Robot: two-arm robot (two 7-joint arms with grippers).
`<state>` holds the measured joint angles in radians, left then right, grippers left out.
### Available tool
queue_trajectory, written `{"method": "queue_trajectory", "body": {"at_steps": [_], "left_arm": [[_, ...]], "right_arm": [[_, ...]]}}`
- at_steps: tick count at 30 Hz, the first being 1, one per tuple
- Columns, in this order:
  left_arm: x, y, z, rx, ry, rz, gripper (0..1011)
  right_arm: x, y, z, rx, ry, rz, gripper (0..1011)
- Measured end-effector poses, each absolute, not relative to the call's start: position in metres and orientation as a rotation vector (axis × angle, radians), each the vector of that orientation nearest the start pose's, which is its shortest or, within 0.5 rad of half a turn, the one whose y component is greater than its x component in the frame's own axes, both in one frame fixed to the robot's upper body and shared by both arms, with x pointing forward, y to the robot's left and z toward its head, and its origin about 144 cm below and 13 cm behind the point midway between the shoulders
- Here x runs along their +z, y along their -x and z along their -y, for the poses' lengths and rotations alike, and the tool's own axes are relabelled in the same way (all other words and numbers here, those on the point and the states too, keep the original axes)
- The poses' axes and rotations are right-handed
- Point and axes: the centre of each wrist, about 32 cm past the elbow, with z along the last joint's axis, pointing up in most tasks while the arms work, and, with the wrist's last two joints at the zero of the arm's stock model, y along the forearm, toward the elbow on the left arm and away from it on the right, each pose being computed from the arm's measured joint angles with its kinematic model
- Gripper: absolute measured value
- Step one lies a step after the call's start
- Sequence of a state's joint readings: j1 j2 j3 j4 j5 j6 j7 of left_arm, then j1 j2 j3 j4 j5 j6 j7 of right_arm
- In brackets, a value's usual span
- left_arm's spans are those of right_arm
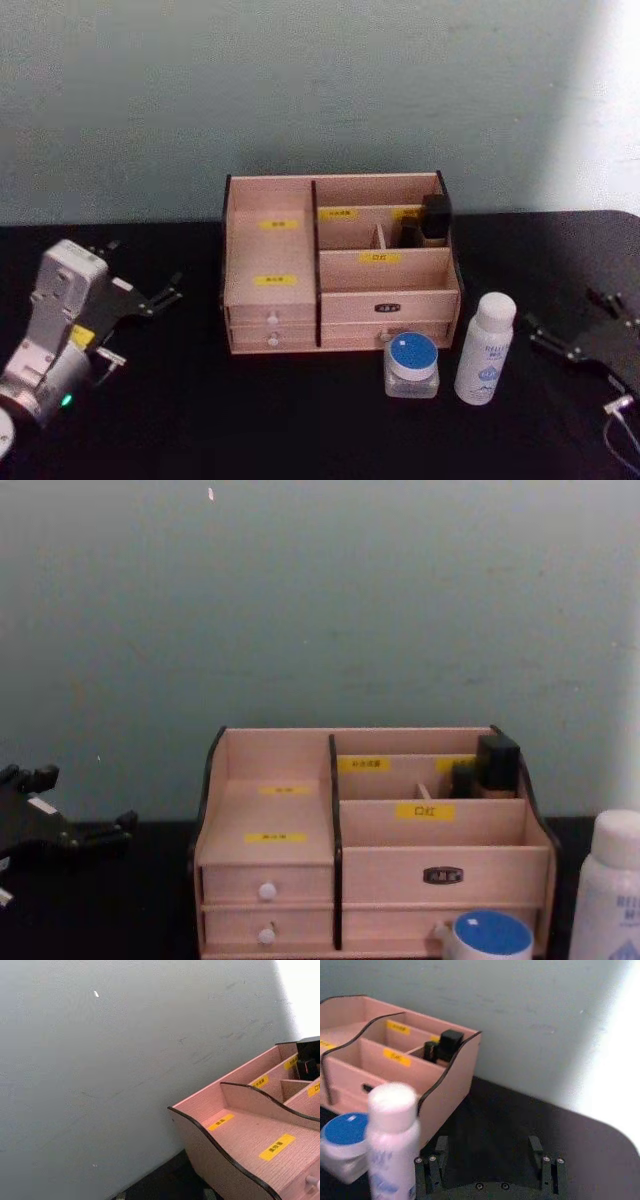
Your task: Pick up the facial cleanser and watermelon frost from the table and place them into the tiered storage box.
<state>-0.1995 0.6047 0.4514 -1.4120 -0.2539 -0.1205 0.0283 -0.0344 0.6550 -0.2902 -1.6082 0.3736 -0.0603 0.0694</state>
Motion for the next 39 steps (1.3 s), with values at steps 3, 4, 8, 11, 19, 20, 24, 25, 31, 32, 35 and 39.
{"method": "queue_trajectory", "body": {"at_steps": [3,4,8,11,19,20,24,25,31,32,35,39], "left_arm": [[1.140,-0.489,-0.310,1.248,-0.304,0.285,1001],[1.140,-0.489,-0.310,1.248,-0.304,0.285,1001],[1.140,-0.489,-0.310,1.248,-0.304,0.285,1001],[1.140,-0.489,-0.310,1.248,-0.305,0.285,1001],[1.140,-0.489,-0.310,1.248,-0.304,0.285,1001],[1.140,-0.489,-0.310,1.248,-0.304,0.285,1001],[1.140,-0.489,-0.310,1.248,-0.304,0.285,1001],[1.140,-0.489,-0.310,1.248,-0.304,0.285,1001],[1.140,-0.489,-0.310,1.248,-0.304,0.285,1001],[1.140,-0.489,-0.310,1.248,-0.304,0.285,1001],[1.140,-0.489,-0.310,1.248,-0.305,0.285,1001],[1.140,-0.489,-0.310,1.248,-0.304,0.285,1001]], "right_arm": [[1.145,-0.429,0.329,-1.191,0.270,0.103,1003],[1.145,-0.426,0.330,-1.181,0.273,0.092,1002],[1.146,-0.417,0.332,-1.145,0.276,0.062,1002],[1.147,-0.412,0.334,-1.115,0.277,0.043,1002],[1.150,-0.407,0.336,-1.015,0.271,0.016,1002],[1.150,-0.407,0.336,-1.005,0.269,0.014,1002],[1.151,-0.408,0.334,-0.969,0.254,0.006,1003],[1.151,-0.409,0.333,-0.964,0.250,0.004,1002],[1.149,-0.416,0.326,-0.946,0.217,-0.007,1002],[1.149,-0.417,0.324,-0.946,0.212,-0.009,1003],[1.147,-0.422,0.320,-0.943,0.199,-0.013,1002],[1.144,-0.428,0.315,-0.949,0.185,-0.020,1002]]}}
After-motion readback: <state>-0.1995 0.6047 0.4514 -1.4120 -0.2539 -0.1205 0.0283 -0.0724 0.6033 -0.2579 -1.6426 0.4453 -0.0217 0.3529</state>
